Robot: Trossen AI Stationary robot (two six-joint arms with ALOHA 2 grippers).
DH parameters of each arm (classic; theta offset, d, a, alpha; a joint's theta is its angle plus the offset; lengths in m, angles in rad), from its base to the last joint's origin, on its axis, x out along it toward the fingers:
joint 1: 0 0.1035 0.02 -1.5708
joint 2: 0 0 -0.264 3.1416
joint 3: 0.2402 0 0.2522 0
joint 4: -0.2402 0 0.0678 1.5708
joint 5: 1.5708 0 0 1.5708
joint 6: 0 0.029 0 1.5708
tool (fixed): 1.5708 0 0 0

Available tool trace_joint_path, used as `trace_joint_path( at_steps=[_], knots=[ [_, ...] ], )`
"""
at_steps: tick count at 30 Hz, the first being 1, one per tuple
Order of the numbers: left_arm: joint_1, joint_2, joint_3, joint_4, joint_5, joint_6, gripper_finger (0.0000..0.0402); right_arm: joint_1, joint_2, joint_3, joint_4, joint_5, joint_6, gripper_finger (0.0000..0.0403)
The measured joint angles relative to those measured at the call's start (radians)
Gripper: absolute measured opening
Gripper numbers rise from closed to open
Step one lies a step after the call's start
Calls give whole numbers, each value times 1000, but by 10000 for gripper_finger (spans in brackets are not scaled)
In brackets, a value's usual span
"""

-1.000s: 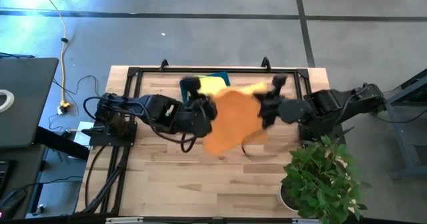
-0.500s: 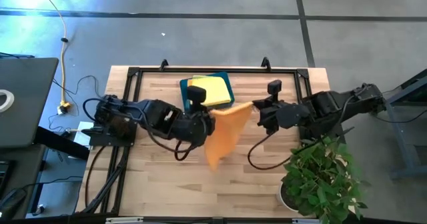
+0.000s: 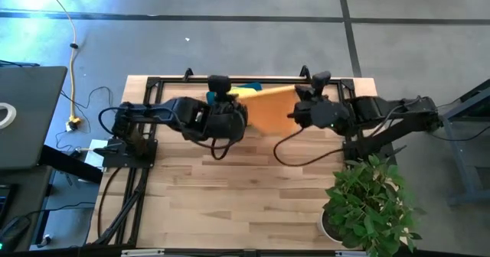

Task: Fold microfiber towels
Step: Fold the orange microfiber cloth

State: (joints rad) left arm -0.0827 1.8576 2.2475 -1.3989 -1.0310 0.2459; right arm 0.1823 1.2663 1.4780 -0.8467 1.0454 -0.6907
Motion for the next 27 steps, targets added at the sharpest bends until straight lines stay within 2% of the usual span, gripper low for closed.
trace_joint_path(
  at_steps=[2,4,8,12,18,23,27],
  knots=[
    [-26,0,0,-20,89,-66,3,30,0,0,-53,-35,63,0],
    [-53,1,-7,-53,232,-152,3,66,4,-1,-140,-106,176,0],
    [-118,10,-105,-51,453,-299,3,137,32,-47,-291,-342,522,0],
    [-195,10,-280,84,534,-371,1,236,65,-157,-259,-551,702,0],
    [-300,10,-495,397,672,-436,1,365,127,-260,-124,-708,856,0],
    [-355,10,-593,623,802,-479,0,422,193,-270,-47,-849,934,0],
    [-374,10,-629,724,865,-480,0,440,241,-270,2,-945,928,0]
  ],
)
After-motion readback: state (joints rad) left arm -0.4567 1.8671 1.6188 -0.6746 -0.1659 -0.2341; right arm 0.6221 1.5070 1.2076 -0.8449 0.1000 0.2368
